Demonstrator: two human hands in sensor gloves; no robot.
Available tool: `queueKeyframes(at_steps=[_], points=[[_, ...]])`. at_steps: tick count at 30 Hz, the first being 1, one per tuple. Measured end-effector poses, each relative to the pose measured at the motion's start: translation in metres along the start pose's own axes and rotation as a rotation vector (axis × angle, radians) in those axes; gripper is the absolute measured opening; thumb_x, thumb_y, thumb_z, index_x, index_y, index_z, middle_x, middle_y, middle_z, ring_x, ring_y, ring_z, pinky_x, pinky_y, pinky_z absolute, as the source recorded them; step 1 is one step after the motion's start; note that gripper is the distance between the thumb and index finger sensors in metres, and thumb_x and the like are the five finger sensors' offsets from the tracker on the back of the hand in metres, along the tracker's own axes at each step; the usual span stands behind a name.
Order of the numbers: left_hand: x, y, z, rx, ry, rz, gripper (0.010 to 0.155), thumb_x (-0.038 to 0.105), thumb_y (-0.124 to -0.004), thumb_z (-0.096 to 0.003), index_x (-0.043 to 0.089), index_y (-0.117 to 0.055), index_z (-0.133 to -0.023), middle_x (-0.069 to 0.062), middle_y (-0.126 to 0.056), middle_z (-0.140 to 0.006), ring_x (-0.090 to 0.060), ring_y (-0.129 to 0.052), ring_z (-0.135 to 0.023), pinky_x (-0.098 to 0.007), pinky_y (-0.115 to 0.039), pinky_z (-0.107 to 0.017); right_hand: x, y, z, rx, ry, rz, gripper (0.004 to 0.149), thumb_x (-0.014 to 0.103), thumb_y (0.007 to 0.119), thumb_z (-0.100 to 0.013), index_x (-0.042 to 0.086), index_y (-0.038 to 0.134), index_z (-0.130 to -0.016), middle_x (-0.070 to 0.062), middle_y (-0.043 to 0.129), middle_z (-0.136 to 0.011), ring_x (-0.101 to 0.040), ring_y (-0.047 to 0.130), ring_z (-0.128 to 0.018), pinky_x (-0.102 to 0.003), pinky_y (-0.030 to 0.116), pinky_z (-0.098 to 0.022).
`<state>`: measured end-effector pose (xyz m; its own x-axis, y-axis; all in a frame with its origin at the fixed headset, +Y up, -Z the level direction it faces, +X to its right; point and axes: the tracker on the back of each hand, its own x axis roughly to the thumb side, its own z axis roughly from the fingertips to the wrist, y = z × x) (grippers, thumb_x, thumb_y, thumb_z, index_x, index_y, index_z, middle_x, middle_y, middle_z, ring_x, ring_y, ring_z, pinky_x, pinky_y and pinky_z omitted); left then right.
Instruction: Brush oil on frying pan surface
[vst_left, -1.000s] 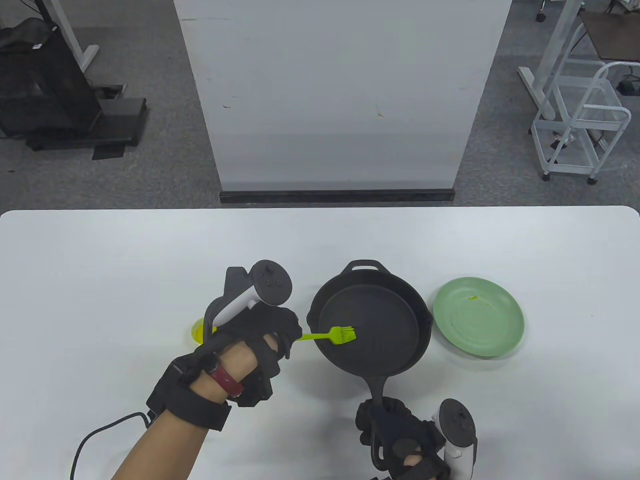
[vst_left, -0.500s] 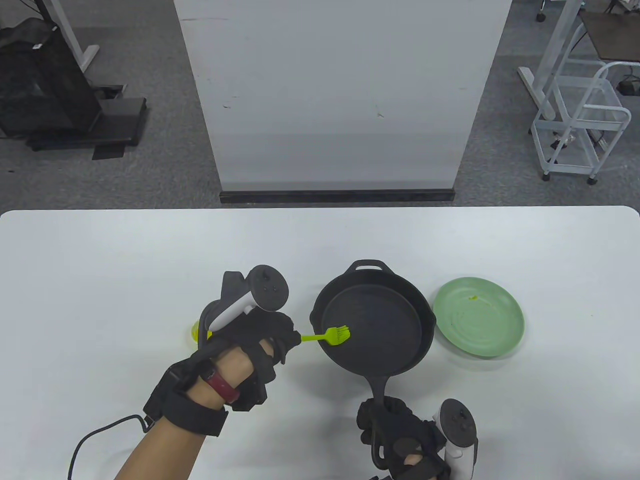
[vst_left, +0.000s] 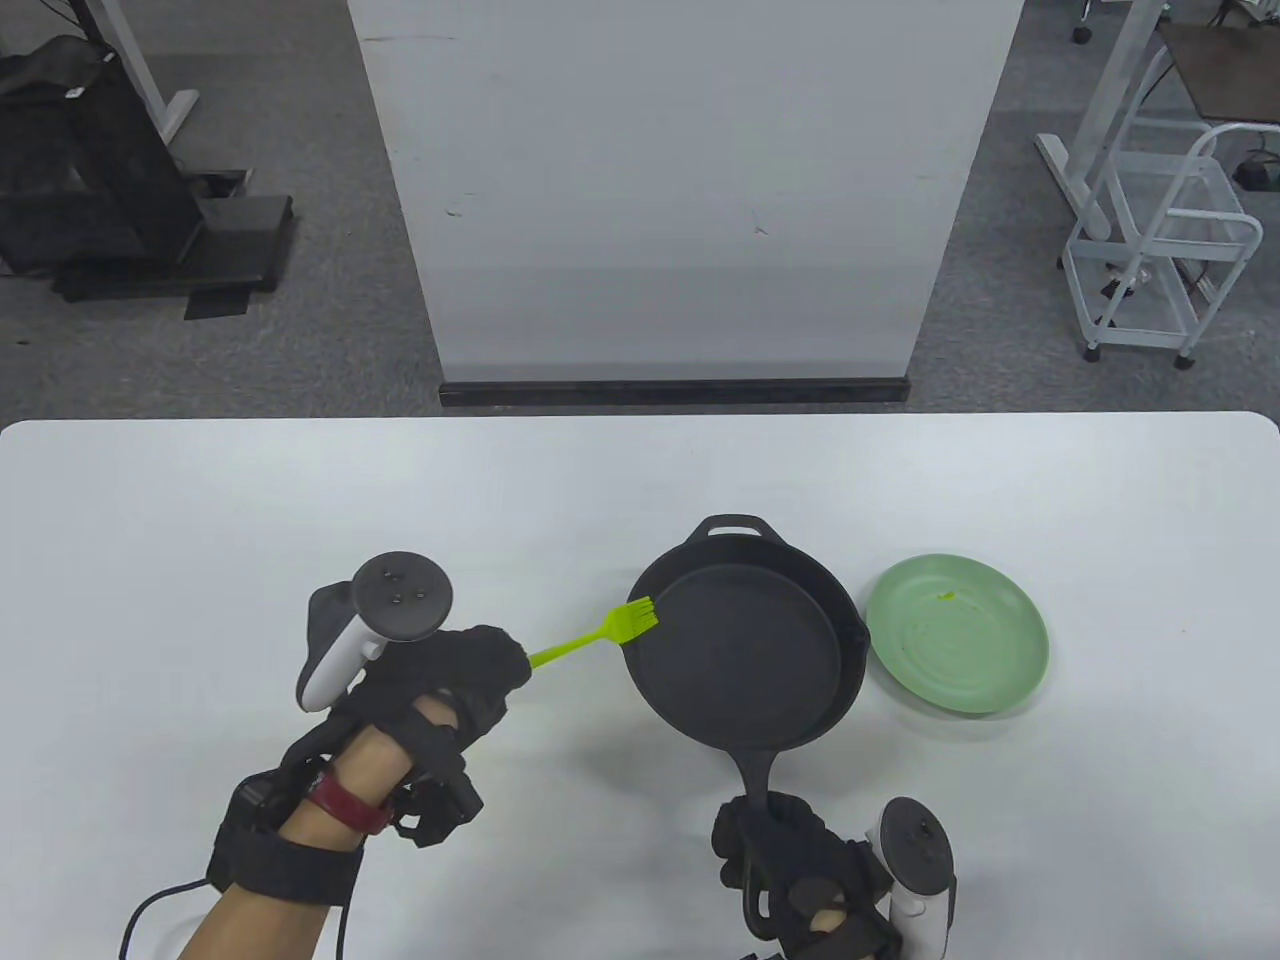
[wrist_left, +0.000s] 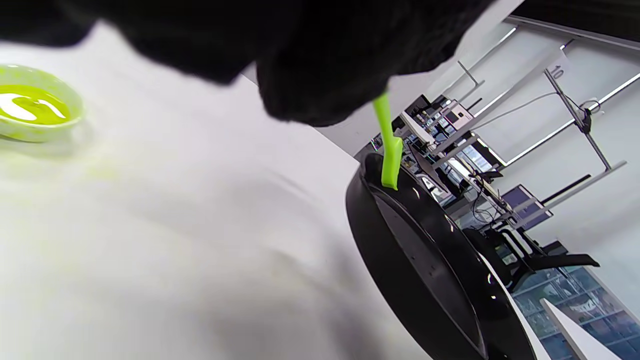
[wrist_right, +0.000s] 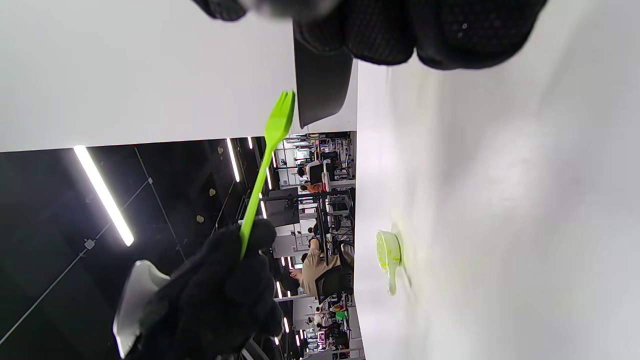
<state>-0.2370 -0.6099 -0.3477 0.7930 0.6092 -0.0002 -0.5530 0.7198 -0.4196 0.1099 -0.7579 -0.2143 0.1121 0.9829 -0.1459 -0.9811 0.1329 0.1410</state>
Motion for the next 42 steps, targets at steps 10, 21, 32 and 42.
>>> queueKeyframes(at_steps=[10, 21, 32, 42], points=[[-0.104, 0.029, 0.023, 0.080, 0.179, 0.185, 0.047, 0.045, -0.072, -0.0468, 0.011, -0.085, -0.076, 0.005, -0.098, -0.030, -0.018, -0.090, -0.005, -0.042, -0.084, -0.011, 0.000, 0.000, 0.000, -0.001, 0.003, -0.004, 0.049, 0.039, 0.067, -0.045, 0.003, 0.065, -0.078, -0.027, 0.068, -0.079, -0.050, 0.074, -0.067, -0.043, 0.076, -0.043], [-0.172, 0.032, 0.031, 0.090, 0.331, 0.299, 0.047, 0.044, -0.073, -0.0468, 0.009, -0.083, -0.077, 0.005, -0.098, -0.034, -0.019, -0.091, -0.008, -0.042, -0.085, -0.013, -0.001, -0.001, 0.000, -0.014, 0.013, -0.010, 0.049, 0.039, 0.068, -0.045, 0.003, 0.065, -0.077, -0.027, 0.069, -0.079, -0.050, 0.074, -0.067, -0.044, 0.076, -0.043], [-0.203, 0.024, 0.028, 0.039, 0.446, 0.416, 0.047, 0.043, -0.071, -0.0476, 0.009, -0.081, -0.079, 0.004, -0.099, -0.037, -0.019, -0.092, -0.008, -0.041, -0.085, -0.012, -0.001, -0.001, -0.001, -0.015, 0.013, -0.010, 0.049, 0.039, 0.068, -0.045, 0.003, 0.065, -0.077, -0.027, 0.069, -0.079, -0.050, 0.074, -0.067, -0.044, 0.076, -0.042], [-0.195, 0.022, 0.025, 0.070, 0.475, 0.316, 0.047, 0.043, -0.071, -0.0479, 0.010, -0.081, -0.080, 0.005, -0.098, -0.036, -0.018, -0.091, -0.009, -0.041, -0.085, -0.014, -0.001, -0.002, -0.001, -0.015, 0.011, -0.009, 0.049, 0.039, 0.068, -0.045, 0.003, 0.066, -0.077, -0.027, 0.069, -0.079, -0.050, 0.074, -0.067, -0.043, 0.076, -0.042]])
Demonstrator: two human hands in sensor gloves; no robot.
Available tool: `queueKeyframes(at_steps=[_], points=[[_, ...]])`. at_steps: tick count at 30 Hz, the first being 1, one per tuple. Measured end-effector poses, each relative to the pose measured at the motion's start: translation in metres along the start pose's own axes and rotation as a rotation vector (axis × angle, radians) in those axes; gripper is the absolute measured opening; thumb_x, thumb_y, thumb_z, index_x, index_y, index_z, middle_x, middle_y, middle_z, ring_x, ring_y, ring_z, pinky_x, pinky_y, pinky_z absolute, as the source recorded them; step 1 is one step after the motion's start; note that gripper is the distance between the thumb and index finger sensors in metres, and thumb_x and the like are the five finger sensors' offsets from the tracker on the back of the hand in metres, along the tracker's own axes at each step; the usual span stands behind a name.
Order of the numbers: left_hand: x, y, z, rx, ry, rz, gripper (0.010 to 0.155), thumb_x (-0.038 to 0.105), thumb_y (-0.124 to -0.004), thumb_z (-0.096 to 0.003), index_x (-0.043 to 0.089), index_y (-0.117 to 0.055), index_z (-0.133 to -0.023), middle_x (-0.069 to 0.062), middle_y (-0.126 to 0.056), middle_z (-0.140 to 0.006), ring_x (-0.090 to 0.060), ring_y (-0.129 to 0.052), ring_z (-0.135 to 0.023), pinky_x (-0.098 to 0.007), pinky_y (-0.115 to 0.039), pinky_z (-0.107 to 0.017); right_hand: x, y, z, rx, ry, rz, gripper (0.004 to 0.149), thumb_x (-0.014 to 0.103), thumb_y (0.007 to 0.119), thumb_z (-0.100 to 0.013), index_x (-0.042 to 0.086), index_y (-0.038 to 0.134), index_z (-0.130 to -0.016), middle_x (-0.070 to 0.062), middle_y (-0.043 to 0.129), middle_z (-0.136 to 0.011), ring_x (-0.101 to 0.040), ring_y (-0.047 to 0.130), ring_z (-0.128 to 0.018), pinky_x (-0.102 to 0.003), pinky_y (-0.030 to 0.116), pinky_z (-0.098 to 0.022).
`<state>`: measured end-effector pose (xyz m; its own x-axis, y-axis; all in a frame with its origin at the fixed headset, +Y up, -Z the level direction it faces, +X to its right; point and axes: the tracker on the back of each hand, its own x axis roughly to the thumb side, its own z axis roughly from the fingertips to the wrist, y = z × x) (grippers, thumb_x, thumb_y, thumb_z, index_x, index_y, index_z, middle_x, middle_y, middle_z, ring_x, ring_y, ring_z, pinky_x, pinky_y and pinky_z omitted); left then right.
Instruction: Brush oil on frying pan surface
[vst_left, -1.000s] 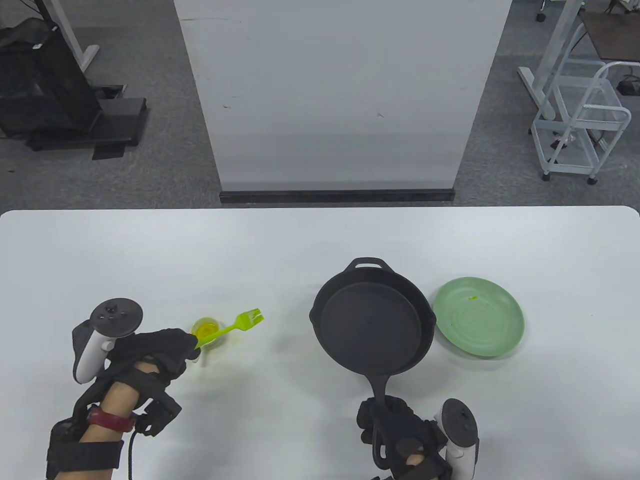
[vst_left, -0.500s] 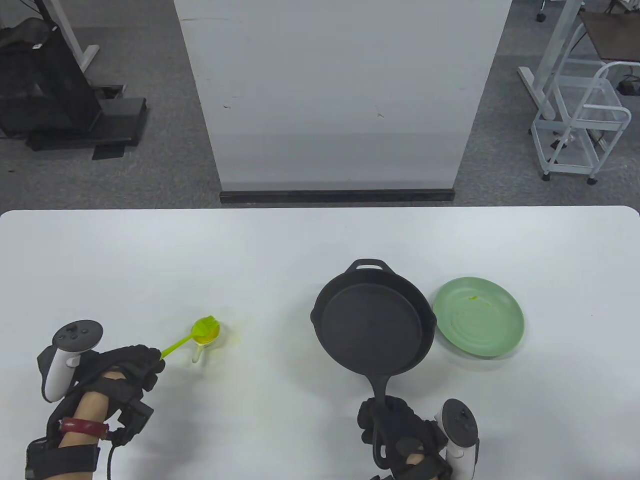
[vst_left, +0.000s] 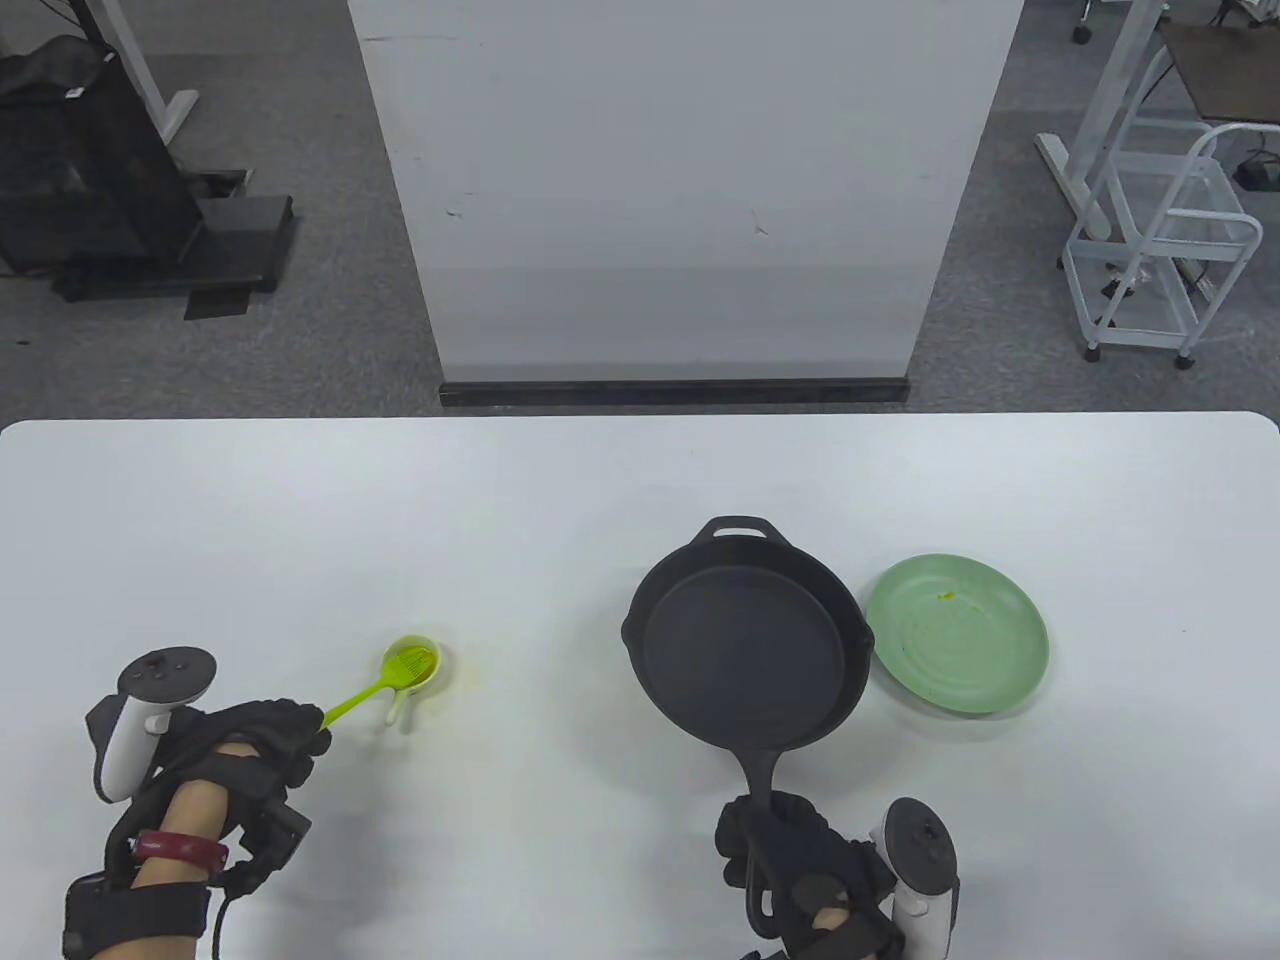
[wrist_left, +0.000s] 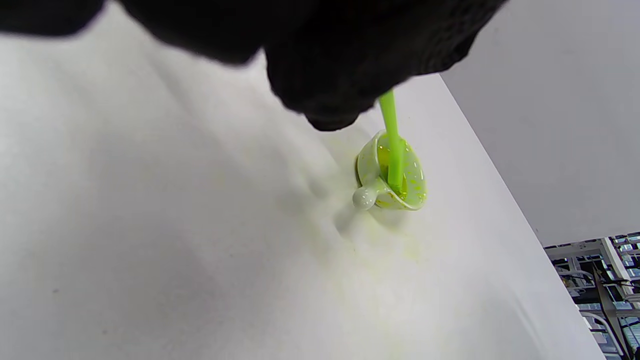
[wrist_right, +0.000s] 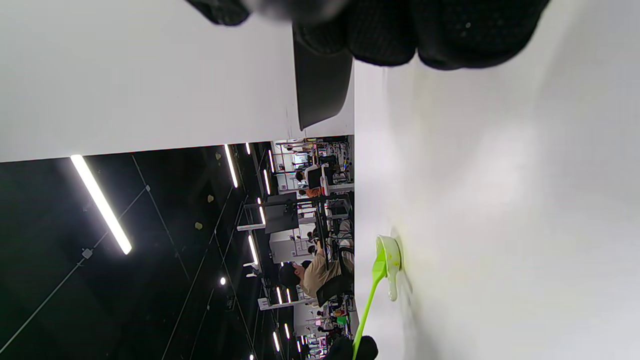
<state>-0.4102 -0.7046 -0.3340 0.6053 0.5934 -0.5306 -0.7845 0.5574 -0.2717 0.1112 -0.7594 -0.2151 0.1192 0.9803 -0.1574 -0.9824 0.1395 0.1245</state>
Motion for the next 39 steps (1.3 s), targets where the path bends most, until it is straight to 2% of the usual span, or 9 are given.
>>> queueKeyframes(at_steps=[5, 10, 22, 29, 32, 39], points=[[0.011, 0.002, 0.016, 0.142, -0.058, -0.104, 0.051, 0.046, -0.069, -0.0475, 0.013, -0.082, -0.085, 0.002, -0.096, -0.043, -0.020, -0.091, -0.016, -0.042, -0.084, -0.019, 0.000, 0.000, 0.000, 0.003, -0.001, 0.003, 0.049, 0.039, 0.068, -0.045, 0.003, 0.066, -0.077, -0.027, 0.069, -0.079, -0.050, 0.074, -0.067, -0.043, 0.076, -0.042], [0.018, 0.002, 0.026, 0.197, -0.082, -0.221, 0.053, 0.045, -0.070, -0.0477, 0.016, -0.079, -0.090, -0.002, -0.090, -0.057, -0.022, -0.089, -0.028, -0.045, -0.081, -0.029, 0.000, 0.000, 0.000, 0.005, -0.005, 0.006, 0.049, 0.039, 0.068, -0.045, 0.003, 0.066, -0.077, -0.027, 0.069, -0.079, -0.050, 0.074, -0.067, -0.043, 0.076, -0.042], [0.019, -0.005, 0.028, 0.232, -0.103, -0.285, 0.051, 0.039, -0.073, -0.0473, 0.020, -0.069, -0.095, -0.002, -0.079, -0.070, -0.024, -0.085, -0.042, -0.047, -0.077, -0.038, 0.000, 0.000, 0.000, 0.007, -0.008, 0.007, 0.049, 0.040, 0.068, -0.045, 0.003, 0.066, -0.077, -0.027, 0.070, -0.079, -0.050, 0.075, -0.067, -0.043, 0.076, -0.042], [0.022, -0.010, 0.029, 0.278, -0.115, -0.373, 0.051, 0.037, -0.075, -0.0467, 0.019, -0.068, -0.094, -0.002, -0.078, -0.071, -0.025, -0.085, -0.043, -0.047, -0.077, -0.039, -0.001, 0.001, 0.000, 0.006, -0.007, 0.006, 0.049, 0.040, 0.068, -0.045, 0.003, 0.066, -0.077, -0.027, 0.070, -0.079, -0.050, 0.075, -0.067, -0.043, 0.076, -0.042], [0.022, -0.012, 0.027, 0.248, -0.104, -0.362, 0.052, 0.036, -0.076, -0.0465, 0.017, -0.066, -0.094, -0.002, -0.077, -0.071, -0.025, -0.085, -0.044, -0.047, -0.077, -0.039, -0.001, 0.001, 0.000, 0.006, -0.007, 0.006, 0.049, 0.040, 0.068, -0.045, 0.003, 0.066, -0.077, -0.027, 0.069, -0.079, -0.050, 0.075, -0.067, -0.043, 0.076, -0.042], [0.022, -0.013, 0.026, 0.265, -0.102, -0.383, 0.052, 0.036, -0.077, -0.0458, 0.017, -0.066, -0.093, -0.002, -0.078, -0.071, -0.025, -0.085, -0.043, -0.047, -0.078, -0.039, -0.001, 0.000, 0.000, 0.005, -0.012, 0.009, 0.049, 0.040, 0.068, -0.045, 0.003, 0.066, -0.077, -0.027, 0.069, -0.079, -0.050, 0.075, -0.067, -0.043, 0.076, -0.042]])
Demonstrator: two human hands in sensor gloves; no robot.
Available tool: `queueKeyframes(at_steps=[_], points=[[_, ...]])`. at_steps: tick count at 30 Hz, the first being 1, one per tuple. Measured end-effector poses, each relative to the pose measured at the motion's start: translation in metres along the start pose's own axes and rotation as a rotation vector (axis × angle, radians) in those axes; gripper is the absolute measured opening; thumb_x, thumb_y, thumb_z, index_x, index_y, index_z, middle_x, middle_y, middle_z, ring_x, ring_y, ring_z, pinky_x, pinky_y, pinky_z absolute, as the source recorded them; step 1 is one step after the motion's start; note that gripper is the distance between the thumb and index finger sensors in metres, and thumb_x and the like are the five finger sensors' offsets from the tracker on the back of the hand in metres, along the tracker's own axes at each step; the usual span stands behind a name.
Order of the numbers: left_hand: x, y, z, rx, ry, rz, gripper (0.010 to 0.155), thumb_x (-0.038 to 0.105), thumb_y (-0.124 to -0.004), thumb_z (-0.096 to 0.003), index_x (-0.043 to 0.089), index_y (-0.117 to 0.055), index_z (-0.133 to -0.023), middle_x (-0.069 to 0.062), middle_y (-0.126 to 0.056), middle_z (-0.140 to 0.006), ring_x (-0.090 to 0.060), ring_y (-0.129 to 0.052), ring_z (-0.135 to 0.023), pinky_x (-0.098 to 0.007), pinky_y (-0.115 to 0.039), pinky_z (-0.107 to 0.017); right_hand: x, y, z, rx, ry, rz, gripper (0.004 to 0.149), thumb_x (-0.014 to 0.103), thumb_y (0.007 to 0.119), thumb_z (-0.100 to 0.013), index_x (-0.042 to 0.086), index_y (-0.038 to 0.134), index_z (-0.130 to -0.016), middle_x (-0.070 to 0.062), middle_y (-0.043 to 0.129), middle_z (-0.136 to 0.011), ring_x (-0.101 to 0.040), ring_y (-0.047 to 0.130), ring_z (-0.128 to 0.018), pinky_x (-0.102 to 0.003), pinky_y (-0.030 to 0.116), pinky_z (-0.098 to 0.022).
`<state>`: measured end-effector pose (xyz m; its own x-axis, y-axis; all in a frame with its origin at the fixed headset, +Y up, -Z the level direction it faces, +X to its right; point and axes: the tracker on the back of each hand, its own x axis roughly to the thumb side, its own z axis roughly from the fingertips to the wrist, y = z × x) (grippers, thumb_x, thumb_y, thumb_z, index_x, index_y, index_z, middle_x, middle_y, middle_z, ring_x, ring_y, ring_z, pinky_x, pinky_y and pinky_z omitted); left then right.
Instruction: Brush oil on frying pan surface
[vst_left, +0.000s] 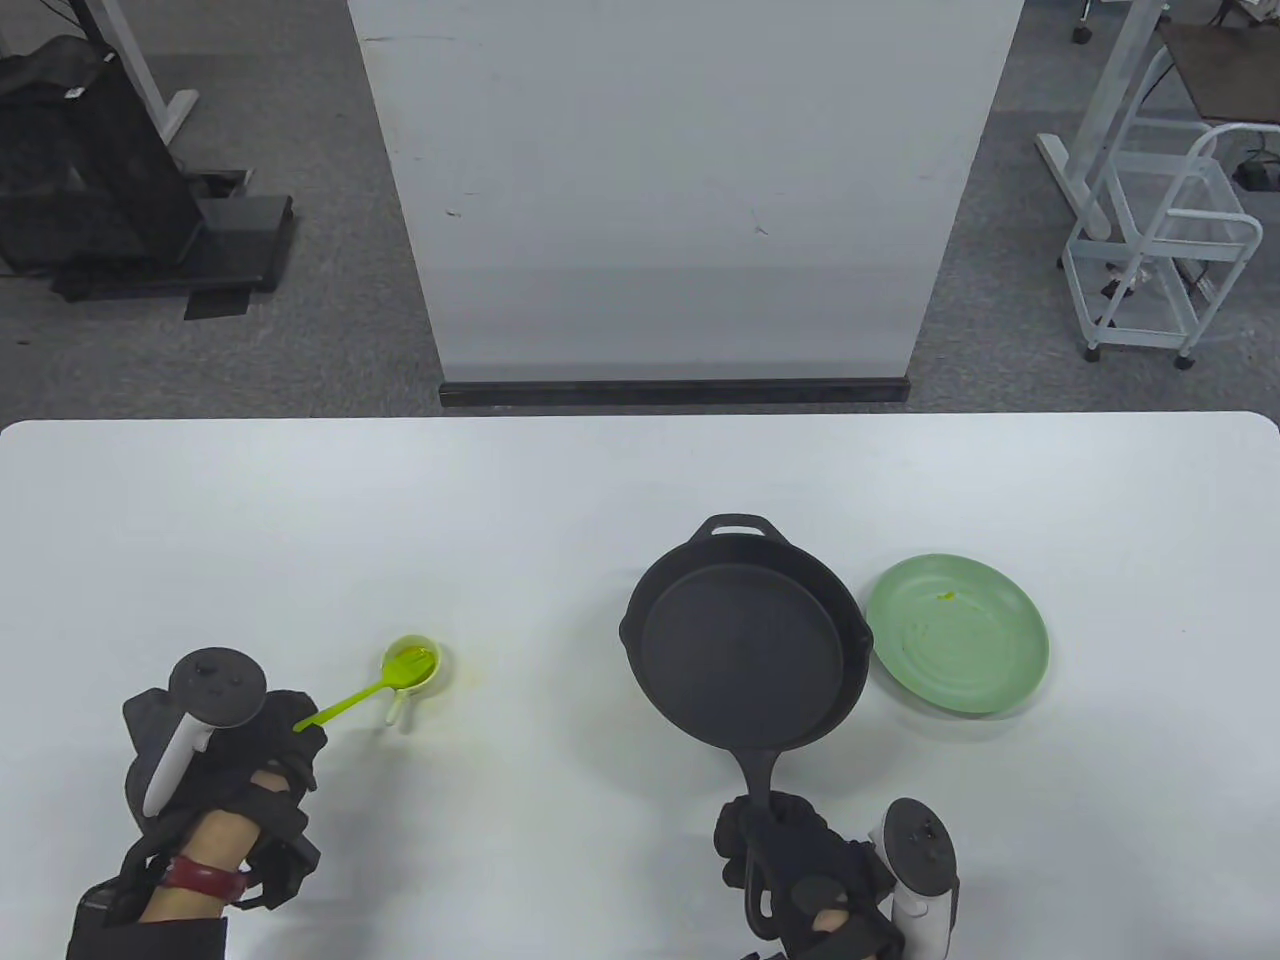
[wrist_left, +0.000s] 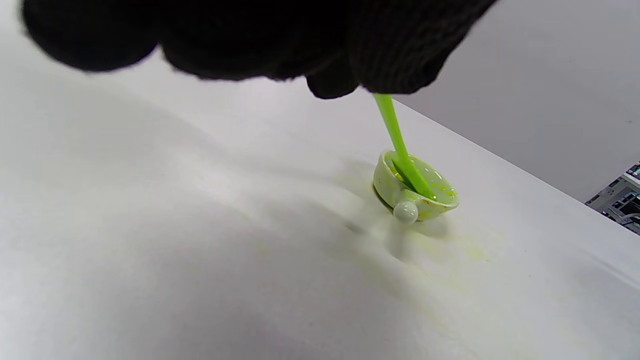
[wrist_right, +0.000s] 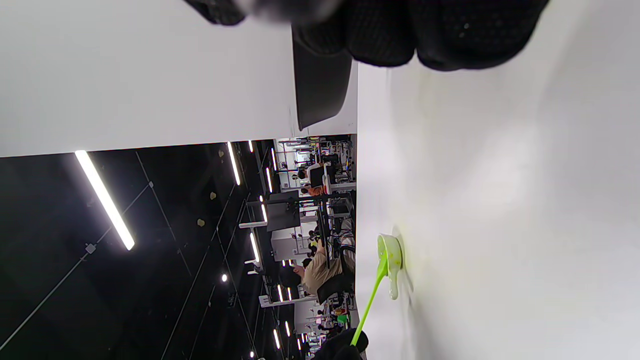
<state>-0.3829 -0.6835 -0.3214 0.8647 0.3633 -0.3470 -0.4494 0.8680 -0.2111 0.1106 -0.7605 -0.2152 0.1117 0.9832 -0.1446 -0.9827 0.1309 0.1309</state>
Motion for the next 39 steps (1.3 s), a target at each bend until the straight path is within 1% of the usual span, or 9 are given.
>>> queueKeyframes(at_steps=[4, 7, 13, 19, 21, 23, 26, 33, 39], points=[[-0.002, 0.003, 0.004, -0.017, -0.017, 0.036, 0.052, 0.036, -0.077, -0.0459, 0.017, -0.066, -0.093, -0.002, -0.078, -0.070, -0.024, -0.085, -0.042, -0.047, -0.078, -0.038, 0.000, 0.000, 0.000, 0.001, -0.002, 0.002, 0.049, 0.040, 0.068, -0.045, 0.003, 0.066, -0.077, -0.026, 0.069, -0.079, -0.050, 0.075, -0.067, -0.043, 0.076, -0.042], [-0.004, 0.007, 0.007, -0.009, -0.025, 0.054, 0.052, 0.036, -0.077, -0.0459, 0.016, -0.066, -0.093, -0.002, -0.078, -0.070, -0.024, -0.085, -0.042, -0.047, -0.078, -0.038, 0.000, 0.000, 0.000, 0.001, -0.002, 0.002, 0.049, 0.040, 0.068, -0.045, 0.003, 0.066, -0.077, -0.026, 0.070, -0.079, -0.050, 0.075, -0.067, -0.043, 0.076, -0.042], [-0.007, 0.006, 0.011, -0.028, 0.001, -0.013, 0.053, 0.037, -0.077, -0.0458, 0.016, -0.066, -0.093, -0.002, -0.079, -0.070, -0.024, -0.086, -0.041, -0.046, -0.079, -0.037, 0.000, 0.000, 0.000, 0.004, -0.004, 0.004, 0.049, 0.040, 0.068, -0.045, 0.003, 0.066, -0.077, -0.026, 0.069, -0.079, -0.050, 0.075, -0.067, -0.043, 0.076, -0.042], [-0.009, 0.012, 0.019, -0.001, 0.010, -0.085, 0.052, 0.036, -0.078, -0.0457, 0.016, -0.067, -0.093, -0.002, -0.079, -0.069, -0.024, -0.086, -0.040, -0.046, -0.079, -0.036, 0.000, 0.000, 0.000, 0.008, -0.005, 0.007, 0.049, 0.040, 0.068, -0.045, 0.003, 0.066, -0.077, -0.026, 0.069, -0.079, -0.050, 0.075, -0.067, -0.043, 0.076, -0.042], [-0.009, 0.016, 0.021, -0.009, 0.005, -0.092, 0.052, 0.037, -0.077, -0.0457, 0.016, -0.067, -0.093, -0.002, -0.079, -0.069, -0.024, -0.086, -0.040, -0.046, -0.079, -0.036, 0.000, 0.001, 0.000, 0.010, -0.006, 0.009, 0.049, 0.040, 0.068, -0.045, 0.003, 0.066, -0.077, -0.026, 0.069, -0.079, -0.050, 0.075, -0.067, -0.043, 0.076, -0.042], [-0.009, 0.019, 0.022, -0.017, -0.005, -0.057, 0.052, 0.036, -0.077, -0.0460, 0.016, -0.067, -0.093, -0.003, -0.079, -0.069, -0.024, -0.086, -0.041, -0.046, -0.079, -0.037, 0.000, 0.001, 0.000, 0.010, -0.006, 0.009, 0.049, 0.040, 0.068, -0.045, 0.003, 0.066, -0.077, -0.026, 0.069, -0.079, -0.050, 0.075, -0.067, -0.043, 0.076, -0.042], [-0.008, 0.021, 0.022, 0.000, -0.017, -0.056, 0.052, 0.036, -0.077, -0.0458, 0.016, -0.067, -0.093, -0.002, -0.079, -0.069, -0.024, -0.086, -0.041, -0.046, -0.079, -0.037, -0.001, 0.001, 0.000, 0.010, -0.006, 0.009, 0.049, 0.040, 0.068, -0.045, 0.003, 0.066, -0.077, -0.026, 0.069, -0.079, -0.050, 0.075, -0.067, -0.043, 0.076, -0.042], [-0.008, 0.014, 0.015, -0.035, -0.003, -0.088, 0.052, 0.037, -0.077, -0.0458, 0.016, -0.067, -0.093, -0.002, -0.079, -0.069, -0.024, -0.086, -0.041, -0.047, -0.079, -0.037, -0.001, 0.001, 0.000, 0.010, -0.006, 0.008, 0.049, 0.040, 0.068, -0.045, 0.003, 0.066, -0.077, -0.027, 0.069, -0.079, -0.050, 0.075, -0.067, -0.043, 0.076, -0.042], [-0.011, 0.025, 0.017, -0.017, -0.010, -0.069, 0.052, 0.039, -0.074, -0.0461, 0.016, -0.071, -0.092, -0.003, -0.081, -0.068, -0.025, -0.087, -0.040, -0.047, -0.079, -0.036, 0.000, 0.001, 0.000, 0.009, -0.008, 0.010, 0.049, 0.040, 0.068, -0.045, 0.003, 0.066, -0.077, -0.026, 0.070, -0.079, -0.050, 0.075, -0.067, -0.043, 0.076, -0.042]])
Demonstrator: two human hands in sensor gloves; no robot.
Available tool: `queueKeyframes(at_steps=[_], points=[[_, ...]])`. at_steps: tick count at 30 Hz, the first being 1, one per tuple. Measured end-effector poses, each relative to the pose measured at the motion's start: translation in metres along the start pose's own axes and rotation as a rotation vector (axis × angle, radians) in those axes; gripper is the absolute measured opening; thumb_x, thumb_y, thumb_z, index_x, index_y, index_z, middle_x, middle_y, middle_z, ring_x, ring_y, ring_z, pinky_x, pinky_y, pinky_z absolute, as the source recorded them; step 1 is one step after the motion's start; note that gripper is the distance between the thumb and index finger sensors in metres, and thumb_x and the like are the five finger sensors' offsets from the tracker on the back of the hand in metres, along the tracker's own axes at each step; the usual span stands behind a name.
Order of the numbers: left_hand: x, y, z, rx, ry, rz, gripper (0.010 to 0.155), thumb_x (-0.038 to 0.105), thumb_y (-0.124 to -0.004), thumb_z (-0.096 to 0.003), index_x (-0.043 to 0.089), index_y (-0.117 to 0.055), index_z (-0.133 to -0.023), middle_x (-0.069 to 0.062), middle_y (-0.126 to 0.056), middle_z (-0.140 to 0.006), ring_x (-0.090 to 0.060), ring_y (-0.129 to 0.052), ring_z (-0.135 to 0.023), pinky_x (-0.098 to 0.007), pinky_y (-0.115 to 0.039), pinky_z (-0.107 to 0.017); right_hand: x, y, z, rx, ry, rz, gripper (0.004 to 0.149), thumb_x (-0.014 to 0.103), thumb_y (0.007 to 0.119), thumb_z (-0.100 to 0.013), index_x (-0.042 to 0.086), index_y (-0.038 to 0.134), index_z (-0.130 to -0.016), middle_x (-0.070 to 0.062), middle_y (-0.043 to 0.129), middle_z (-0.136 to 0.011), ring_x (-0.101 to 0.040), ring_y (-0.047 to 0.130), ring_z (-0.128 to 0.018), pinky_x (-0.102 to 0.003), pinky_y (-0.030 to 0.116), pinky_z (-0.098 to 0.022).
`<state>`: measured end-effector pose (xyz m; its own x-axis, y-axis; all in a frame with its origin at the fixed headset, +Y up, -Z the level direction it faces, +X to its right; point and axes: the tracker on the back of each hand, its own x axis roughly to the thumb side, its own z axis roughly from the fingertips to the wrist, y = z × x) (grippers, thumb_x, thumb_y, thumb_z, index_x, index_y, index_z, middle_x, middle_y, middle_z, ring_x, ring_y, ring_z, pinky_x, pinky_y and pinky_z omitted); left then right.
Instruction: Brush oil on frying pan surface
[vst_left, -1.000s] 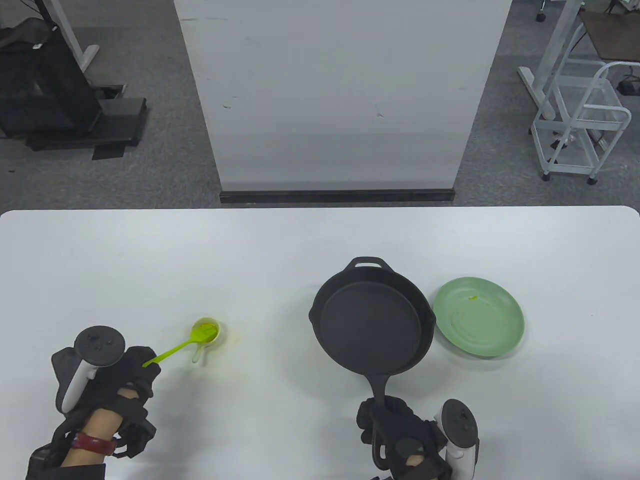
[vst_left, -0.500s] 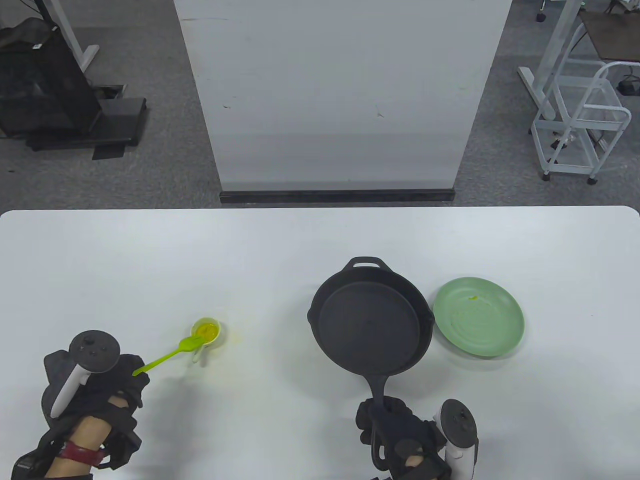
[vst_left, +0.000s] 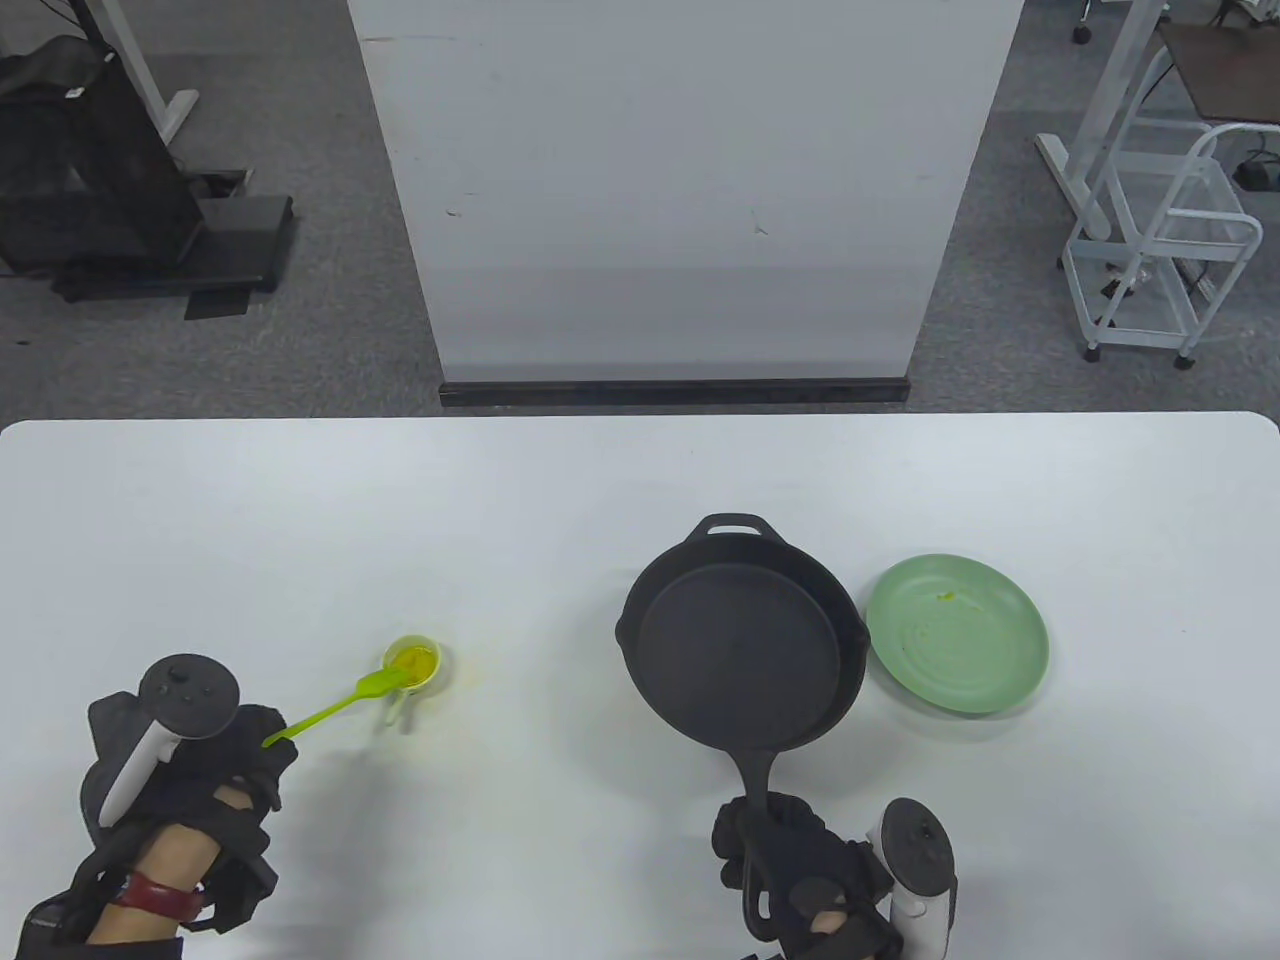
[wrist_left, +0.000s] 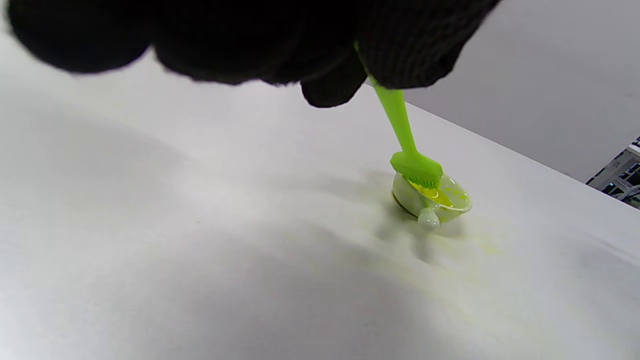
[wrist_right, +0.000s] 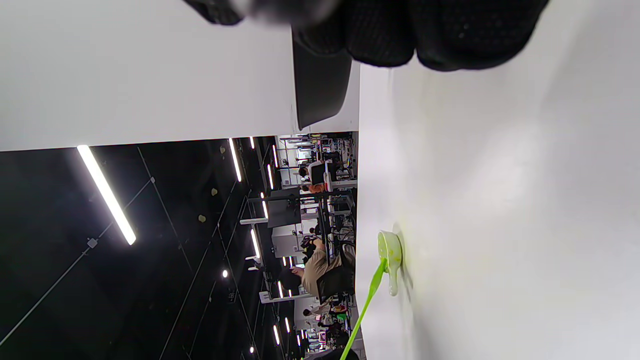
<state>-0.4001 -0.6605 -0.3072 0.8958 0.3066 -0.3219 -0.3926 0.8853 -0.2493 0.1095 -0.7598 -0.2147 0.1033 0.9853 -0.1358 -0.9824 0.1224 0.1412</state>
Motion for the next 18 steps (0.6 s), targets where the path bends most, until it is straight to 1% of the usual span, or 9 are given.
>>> queueKeyframes(at_steps=[3, 7, 9, 15, 18], points=[[-0.003, 0.004, -0.001, -0.007, -0.007, 0.059, 0.049, 0.041, -0.071, -0.0464, 0.017, -0.079, -0.088, -0.004, -0.084, -0.066, -0.026, -0.088, -0.037, -0.047, -0.080, -0.035, 0.000, 0.000, 0.000, 0.003, 0.000, 0.001, 0.049, 0.040, 0.068, -0.045, 0.003, 0.066, -0.077, -0.026, 0.070, -0.079, -0.050, 0.075, -0.067, -0.043, 0.077, -0.042], [-0.006, 0.006, -0.007, -0.073, 0.000, 0.133, 0.049, 0.044, -0.069, -0.0468, 0.016, -0.083, -0.085, -0.002, -0.087, -0.061, -0.024, -0.089, -0.033, -0.046, -0.081, -0.032, 0.000, 0.000, 0.000, 0.004, 0.002, -0.001, 0.049, 0.040, 0.068, -0.045, 0.003, 0.066, -0.077, -0.027, 0.070, -0.079, -0.050, 0.075, -0.067, -0.043, 0.076, -0.042], [-0.010, 0.005, -0.012, -0.114, 0.018, 0.185, 0.049, 0.045, -0.069, -0.0467, 0.014, -0.084, -0.082, -0.001, -0.089, -0.057, -0.024, -0.090, -0.030, -0.046, -0.082, -0.029, 0.000, 0.000, 0.000, 0.002, 0.003, -0.002, 0.049, 0.040, 0.068, -0.045, 0.003, 0.066, -0.077, -0.027, 0.070, -0.079, -0.050, 0.075, -0.067, -0.043, 0.076, -0.042], [-0.020, 0.000, -0.022, -0.177, 0.070, 0.253, 0.050, 0.047, -0.068, -0.0466, 0.013, -0.088, -0.075, 0.002, -0.092, -0.047, -0.022, -0.091, -0.021, -0.044, -0.084, -0.022, 0.000, 0.000, 0.000, 0.000, 0.004, -0.004, 0.049, 0.040, 0.068, -0.045, 0.003, 0.066, -0.077, -0.027, 0.070, -0.079, -0.050, 0.075, -0.067, -0.043, 0.076, -0.042], [-0.023, 0.001, -0.022, -0.195, 0.091, 0.250, 0.049, 0.048, -0.068, -0.0468, 0.013, -0.090, -0.073, 0.003, -0.093, -0.044, -0.021, -0.091, -0.019, -0.043, -0.084, -0.020, 0.000, 0.000, 0.000, 0.002, 0.004, -0.003, 0.049, 0.040, 0.068, -0.045, 0.003, 0.066, -0.077, -0.026, 0.070, -0.079, -0.050, 0.075, -0.067, -0.043, 0.077, -0.042]])
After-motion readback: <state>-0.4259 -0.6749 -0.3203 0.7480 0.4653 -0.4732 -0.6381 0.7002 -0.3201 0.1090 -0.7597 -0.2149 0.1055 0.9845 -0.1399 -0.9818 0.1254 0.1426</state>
